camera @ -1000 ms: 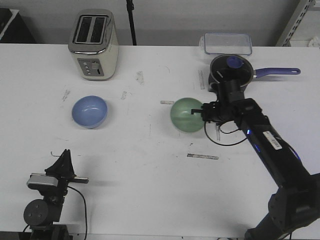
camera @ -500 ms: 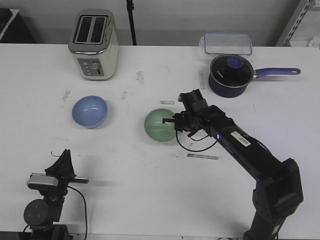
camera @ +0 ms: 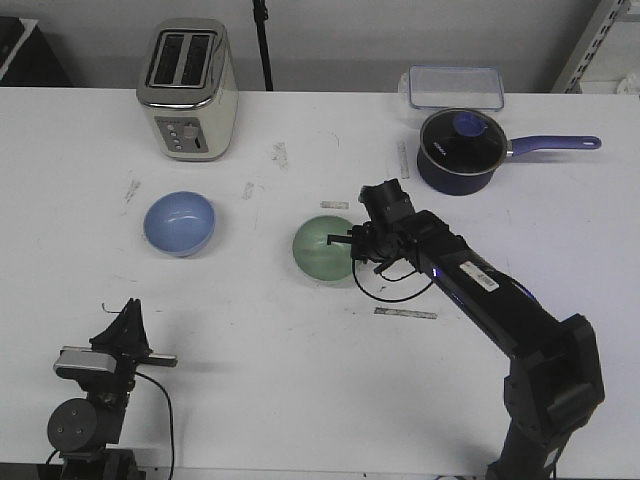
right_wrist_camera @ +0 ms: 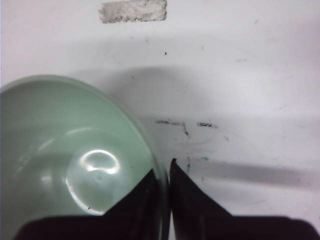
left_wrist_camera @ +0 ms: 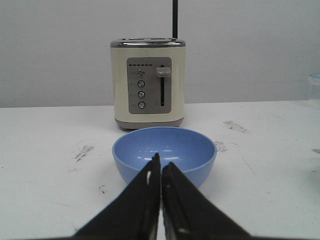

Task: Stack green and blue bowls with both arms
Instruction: 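Slide the green bowl with the right gripper toward the table center, then release the green bowl and return the right gripper to rest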

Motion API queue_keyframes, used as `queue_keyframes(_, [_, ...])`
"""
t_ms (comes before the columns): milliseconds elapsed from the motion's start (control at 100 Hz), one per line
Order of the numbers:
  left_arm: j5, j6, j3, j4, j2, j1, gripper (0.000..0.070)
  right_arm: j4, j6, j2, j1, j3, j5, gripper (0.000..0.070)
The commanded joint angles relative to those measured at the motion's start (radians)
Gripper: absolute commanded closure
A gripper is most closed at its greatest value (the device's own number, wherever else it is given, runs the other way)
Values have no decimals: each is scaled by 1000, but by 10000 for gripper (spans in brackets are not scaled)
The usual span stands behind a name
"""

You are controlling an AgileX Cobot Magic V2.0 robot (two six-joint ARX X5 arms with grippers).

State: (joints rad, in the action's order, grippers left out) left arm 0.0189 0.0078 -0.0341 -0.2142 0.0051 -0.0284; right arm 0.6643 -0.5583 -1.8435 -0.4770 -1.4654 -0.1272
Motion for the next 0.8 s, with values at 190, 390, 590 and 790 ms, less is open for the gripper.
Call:
queue_keyframes(190, [0, -9, 23, -11, -2, 2, 698, -6, -22, -24, -8, -11, 1, 612])
queue_keyframes(390, [0, -9, 23, -11, -2, 2, 698, -8, -21, -24, -13, -12, 10, 351])
queue_keyframes(590, [0, -9, 23, -12, -2, 2, 698, -13, -16, 19, -16, -14, 64, 211])
queue_keyframes(790, [0, -9, 23, -12, -2, 2, 698, -31, 80, 107, -16, -14, 75, 210])
